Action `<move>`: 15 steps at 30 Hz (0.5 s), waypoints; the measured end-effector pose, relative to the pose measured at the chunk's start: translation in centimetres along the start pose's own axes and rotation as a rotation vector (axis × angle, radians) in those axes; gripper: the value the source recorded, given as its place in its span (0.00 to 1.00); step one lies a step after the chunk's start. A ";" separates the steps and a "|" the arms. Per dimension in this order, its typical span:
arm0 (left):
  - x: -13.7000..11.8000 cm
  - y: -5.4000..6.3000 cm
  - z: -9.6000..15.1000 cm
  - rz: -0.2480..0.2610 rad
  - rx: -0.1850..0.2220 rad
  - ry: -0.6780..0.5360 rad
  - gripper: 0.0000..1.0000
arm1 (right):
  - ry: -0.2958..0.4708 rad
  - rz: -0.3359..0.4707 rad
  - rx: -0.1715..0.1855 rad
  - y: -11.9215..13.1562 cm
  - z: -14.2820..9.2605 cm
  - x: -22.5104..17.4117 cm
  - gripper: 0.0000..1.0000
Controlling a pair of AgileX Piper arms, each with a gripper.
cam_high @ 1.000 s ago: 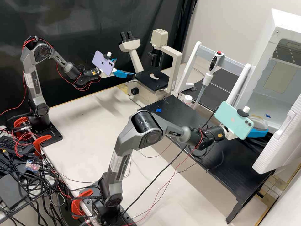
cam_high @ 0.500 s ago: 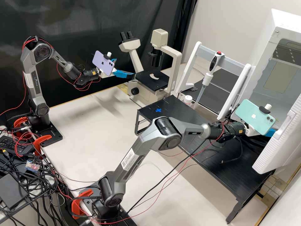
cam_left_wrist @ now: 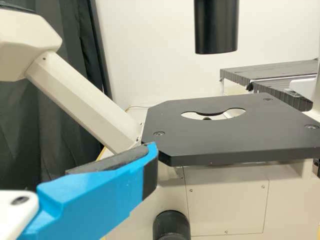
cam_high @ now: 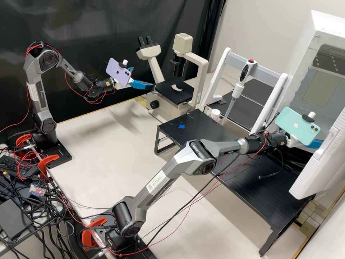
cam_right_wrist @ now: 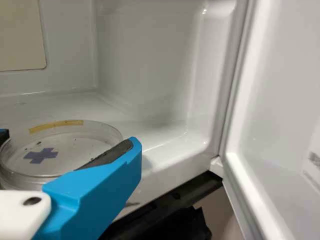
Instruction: Move the petri dish to the incubator
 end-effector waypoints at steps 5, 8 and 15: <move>0.0 0.0 0.0 0.000 0.000 0.000 1.00 | 0.009 -0.014 0.005 -0.1 -0.5 0.6 0.00; 0.0 0.0 0.0 0.000 0.000 0.000 1.00 | 0.011 -0.017 0.008 -0.4 -0.4 1.0 0.00; 0.0 0.0 0.0 0.000 0.000 0.000 1.00 | 0.001 -0.034 0.008 -1.1 -0.2 1.3 0.00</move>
